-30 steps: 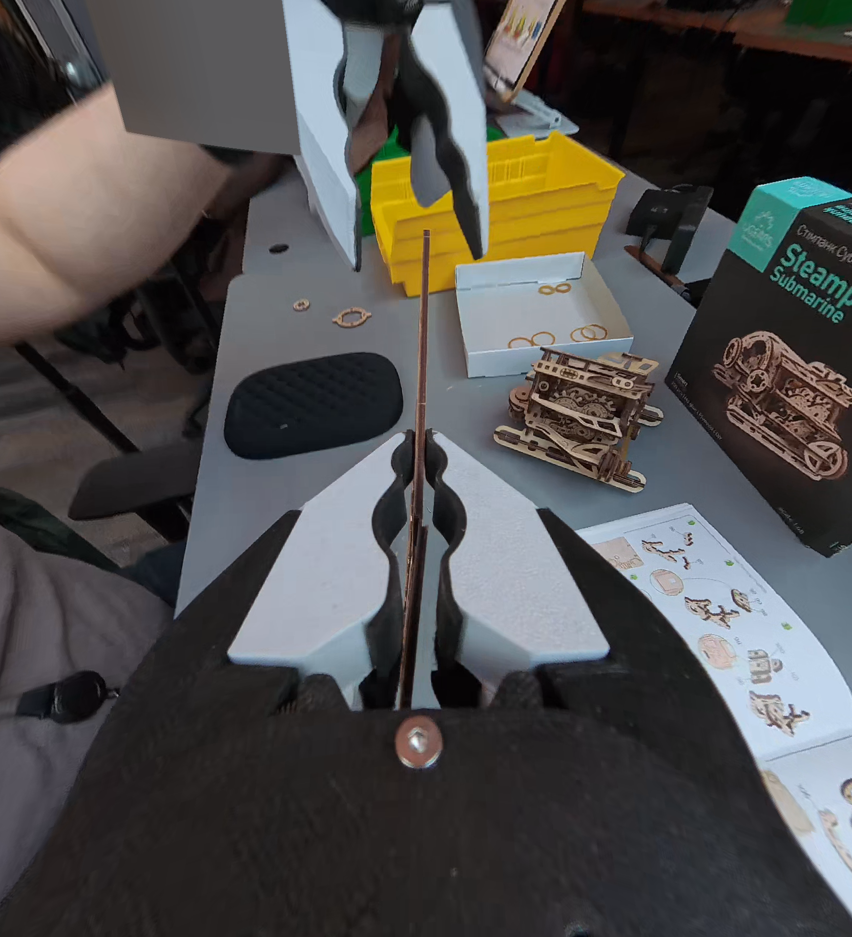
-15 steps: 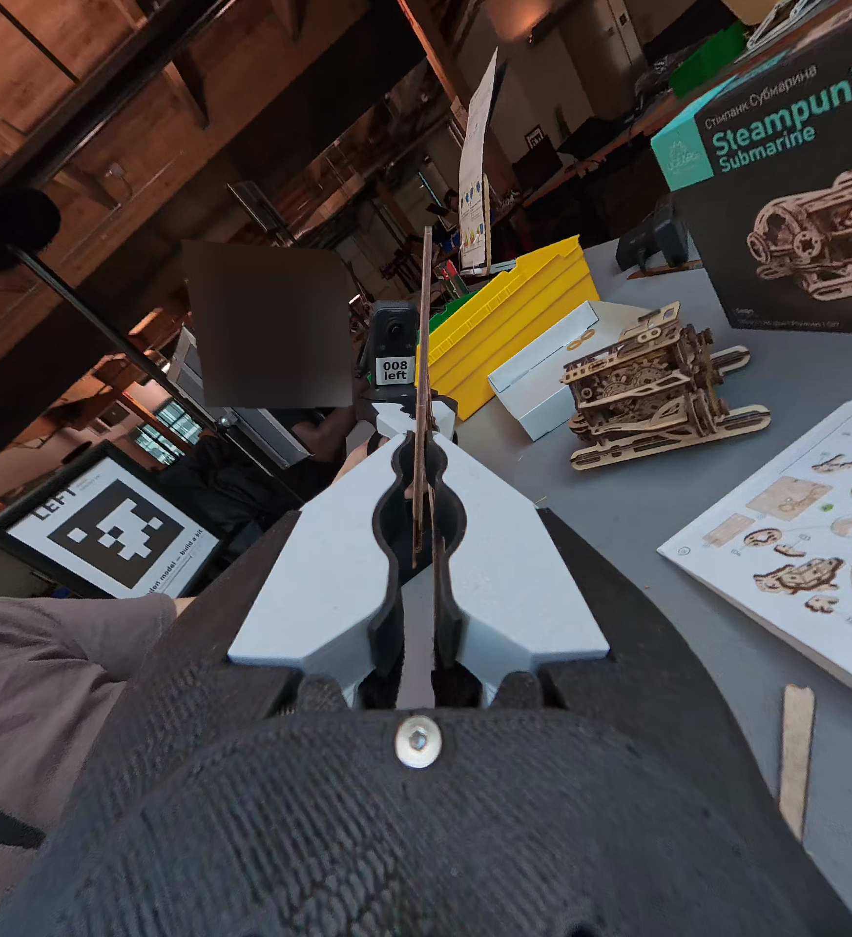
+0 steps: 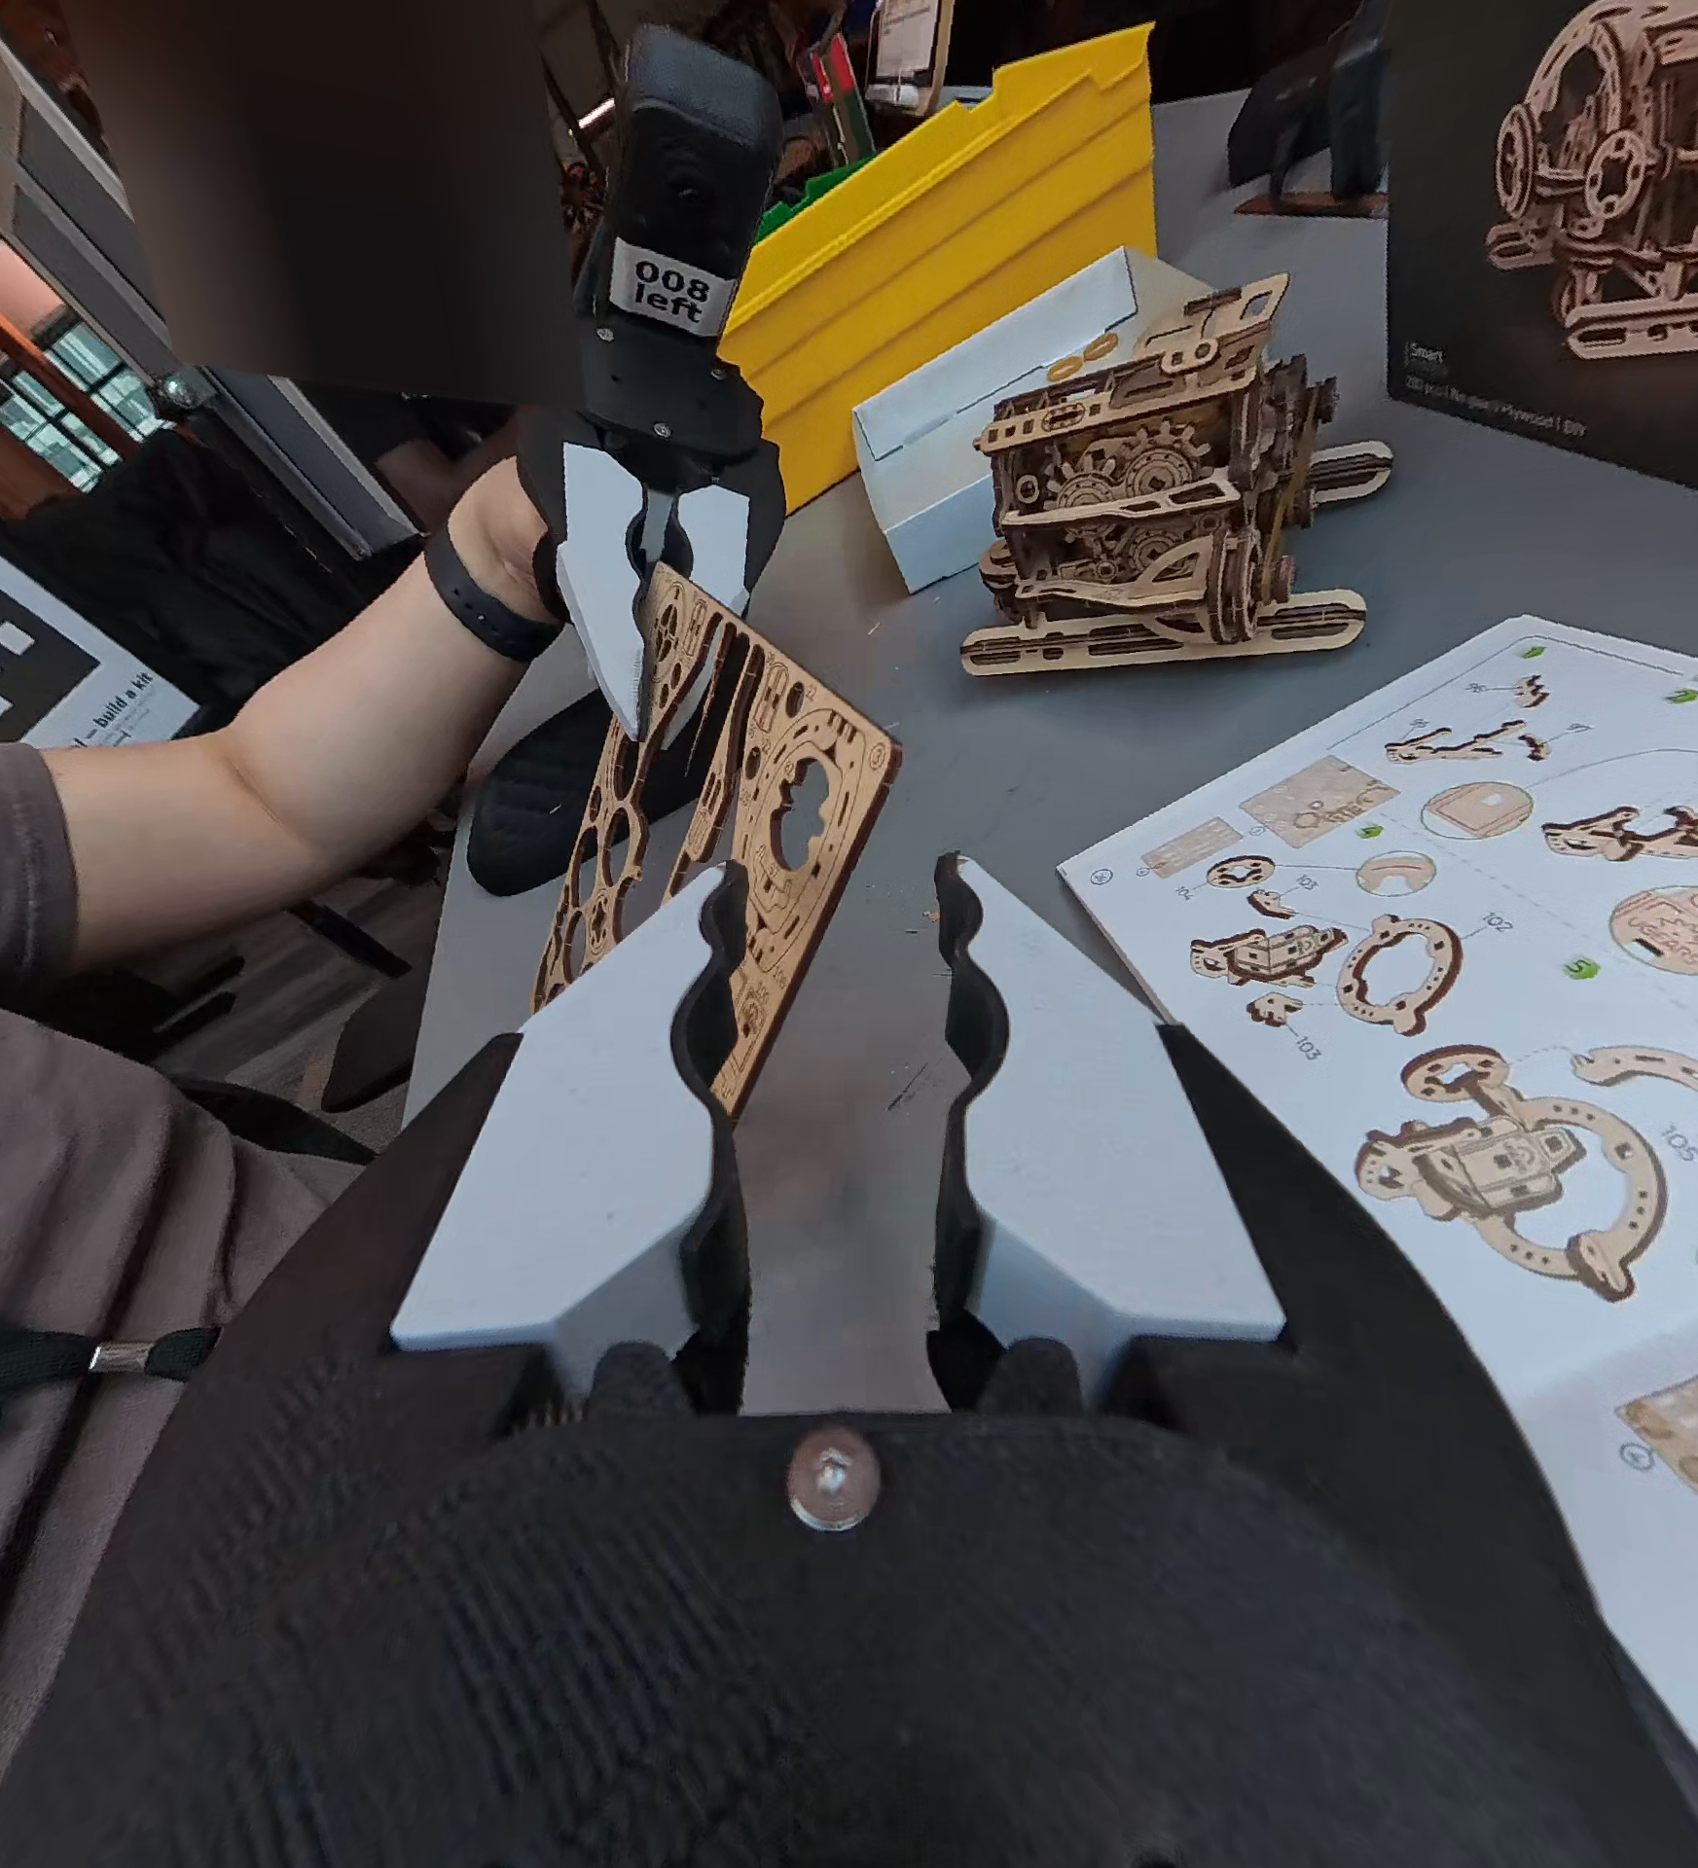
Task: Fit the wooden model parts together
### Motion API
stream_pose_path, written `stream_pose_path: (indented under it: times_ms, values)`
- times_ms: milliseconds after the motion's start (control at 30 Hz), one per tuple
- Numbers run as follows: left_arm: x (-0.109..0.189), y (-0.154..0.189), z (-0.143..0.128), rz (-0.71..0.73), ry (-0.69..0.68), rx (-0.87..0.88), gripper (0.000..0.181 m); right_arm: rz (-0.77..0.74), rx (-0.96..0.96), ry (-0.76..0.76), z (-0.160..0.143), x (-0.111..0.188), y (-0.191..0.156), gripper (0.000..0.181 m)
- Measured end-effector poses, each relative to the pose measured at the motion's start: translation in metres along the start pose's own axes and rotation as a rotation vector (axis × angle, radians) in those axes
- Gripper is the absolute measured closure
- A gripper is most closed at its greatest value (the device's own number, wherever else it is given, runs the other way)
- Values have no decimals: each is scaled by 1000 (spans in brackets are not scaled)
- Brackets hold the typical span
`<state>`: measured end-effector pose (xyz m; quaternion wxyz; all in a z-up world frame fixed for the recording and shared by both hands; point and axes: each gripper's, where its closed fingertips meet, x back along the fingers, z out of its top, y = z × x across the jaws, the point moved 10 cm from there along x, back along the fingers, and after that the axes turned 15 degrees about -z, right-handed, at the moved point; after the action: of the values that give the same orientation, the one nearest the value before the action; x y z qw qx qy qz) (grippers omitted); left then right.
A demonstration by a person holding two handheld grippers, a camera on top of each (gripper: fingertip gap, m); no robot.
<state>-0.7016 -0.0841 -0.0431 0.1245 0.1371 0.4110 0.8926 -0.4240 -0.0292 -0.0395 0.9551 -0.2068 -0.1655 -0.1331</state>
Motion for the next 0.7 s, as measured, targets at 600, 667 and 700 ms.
stream_pose_path:
  times_ms: [600, 667, 700]
  values:
    - [2, -1, 49, 225, 33, -93, 148, 336, -132, -46, -10, -12, 20, 177]
    - [-4, 0, 68, 203, 13, -93, 150, 339, -137, -38, -11, -11, 21, 177]
    - [-8, -1, 75, 205, -20, -91, 152, 335, -136, -37, -11, -11, 21, 177]
